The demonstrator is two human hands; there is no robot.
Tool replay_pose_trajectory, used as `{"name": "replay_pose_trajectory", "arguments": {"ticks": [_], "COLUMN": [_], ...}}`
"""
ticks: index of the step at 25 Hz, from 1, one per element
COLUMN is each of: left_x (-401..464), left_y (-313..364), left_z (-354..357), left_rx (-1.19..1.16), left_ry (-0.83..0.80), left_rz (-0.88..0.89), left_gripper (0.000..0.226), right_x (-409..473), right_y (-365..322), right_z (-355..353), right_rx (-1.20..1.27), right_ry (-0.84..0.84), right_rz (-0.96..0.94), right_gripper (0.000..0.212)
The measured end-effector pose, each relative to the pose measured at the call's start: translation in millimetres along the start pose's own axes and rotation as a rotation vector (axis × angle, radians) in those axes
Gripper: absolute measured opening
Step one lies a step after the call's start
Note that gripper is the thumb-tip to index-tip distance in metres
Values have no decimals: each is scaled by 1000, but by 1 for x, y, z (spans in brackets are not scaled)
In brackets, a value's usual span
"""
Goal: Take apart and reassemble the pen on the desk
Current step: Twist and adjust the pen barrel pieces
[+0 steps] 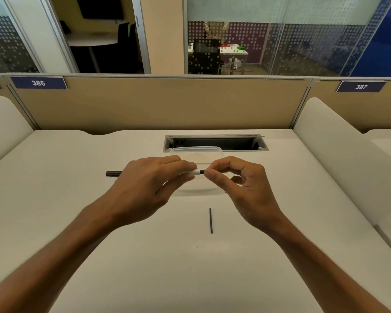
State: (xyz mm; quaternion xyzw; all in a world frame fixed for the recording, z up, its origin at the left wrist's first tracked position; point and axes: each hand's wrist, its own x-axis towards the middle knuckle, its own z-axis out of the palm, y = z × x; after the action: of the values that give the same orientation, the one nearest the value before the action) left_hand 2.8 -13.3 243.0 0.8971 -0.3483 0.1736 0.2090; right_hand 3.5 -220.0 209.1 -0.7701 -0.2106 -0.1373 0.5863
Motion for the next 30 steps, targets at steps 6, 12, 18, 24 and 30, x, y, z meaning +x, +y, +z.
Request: {"name": "replay_pose_trajectory", "arguments": {"ticks": [6,12,18,24,30], "left_x": [-1,-3,-6,-8,-9], "left_y": [-1,0,-1,-3,-2], "left_z": [1,3,6,7,6], "left_rx": [29,112,114,78,72], "left_ry": [-20,-21,-11,-20,-17], "left_rz": [25,37,24,6,11], "left_gripper": [29,26,26,26,23], "right_x": [-1,1,1,-2,-1], "right_y": [2,7,11,10,9], "right_z": [-2,6,5,0,-1], "right_rx": [-42,-39,43,4,-12], "right_ry": [41,62,-32,-50,-58], "right_rz": [-13,95,160,110,101], "right_gripper": [15,42,28,15,16]}}
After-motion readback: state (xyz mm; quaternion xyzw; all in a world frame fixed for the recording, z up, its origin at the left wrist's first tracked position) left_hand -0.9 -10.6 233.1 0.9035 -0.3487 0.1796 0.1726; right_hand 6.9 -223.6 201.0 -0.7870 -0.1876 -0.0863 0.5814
